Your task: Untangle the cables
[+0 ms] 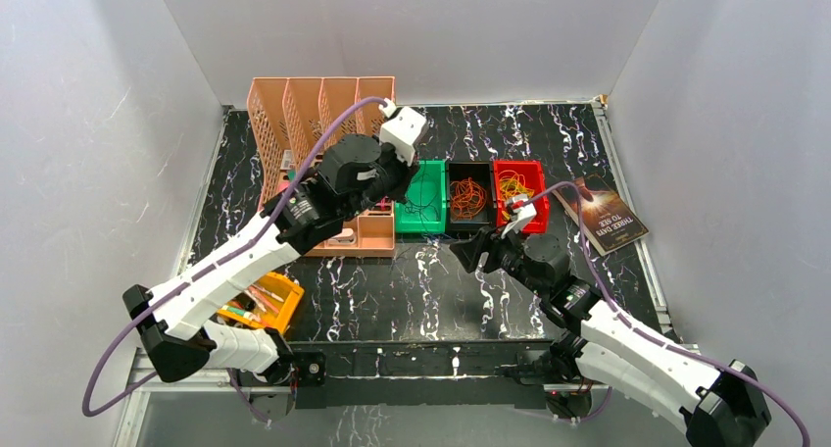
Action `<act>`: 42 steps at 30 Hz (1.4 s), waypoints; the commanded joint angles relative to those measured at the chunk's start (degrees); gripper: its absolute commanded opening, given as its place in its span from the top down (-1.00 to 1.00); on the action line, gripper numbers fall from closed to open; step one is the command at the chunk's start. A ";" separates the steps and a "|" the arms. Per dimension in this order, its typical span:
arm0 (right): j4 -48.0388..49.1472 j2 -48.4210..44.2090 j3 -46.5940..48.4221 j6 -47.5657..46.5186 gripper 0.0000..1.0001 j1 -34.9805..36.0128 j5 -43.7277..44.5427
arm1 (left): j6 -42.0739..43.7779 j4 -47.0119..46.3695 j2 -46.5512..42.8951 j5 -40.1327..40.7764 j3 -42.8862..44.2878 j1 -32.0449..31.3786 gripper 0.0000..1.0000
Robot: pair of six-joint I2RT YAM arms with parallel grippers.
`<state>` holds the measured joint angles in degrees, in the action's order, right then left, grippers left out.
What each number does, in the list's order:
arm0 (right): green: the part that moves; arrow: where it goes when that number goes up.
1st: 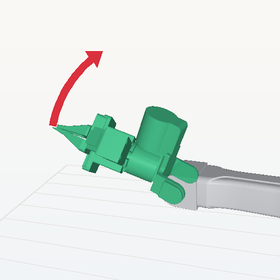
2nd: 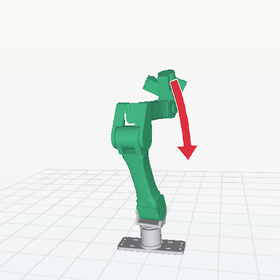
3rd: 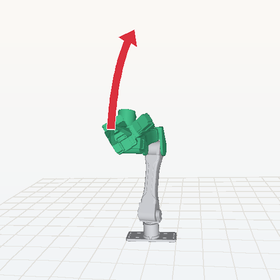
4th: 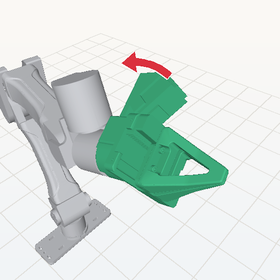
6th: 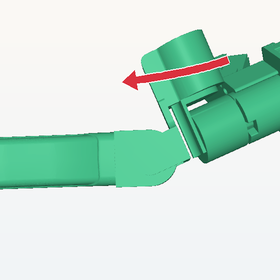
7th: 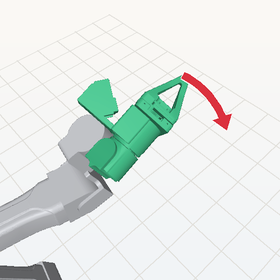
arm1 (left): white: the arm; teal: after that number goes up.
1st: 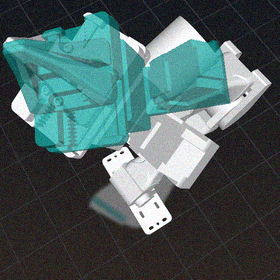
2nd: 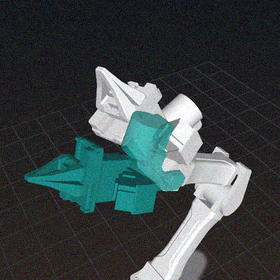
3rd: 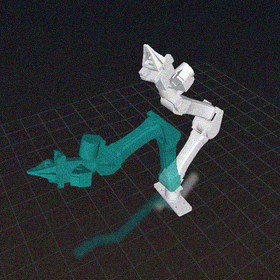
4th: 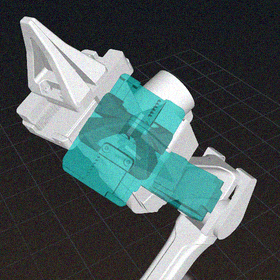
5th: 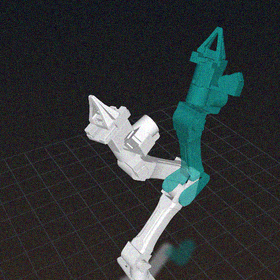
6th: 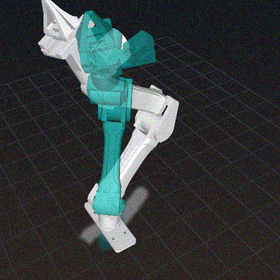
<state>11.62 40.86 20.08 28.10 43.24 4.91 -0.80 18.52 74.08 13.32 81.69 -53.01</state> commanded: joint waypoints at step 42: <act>67.60 39.95 -0.96 -19.49 -0.46 0.04 -6.07 | 6.08 0.68 3.05 -6.72 26.83 -0.25 1.00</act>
<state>68.07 78.70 15.44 10.31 43.24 -4.91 4.58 19.75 77.34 7.92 105.27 -53.01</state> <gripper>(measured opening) 0.735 0.010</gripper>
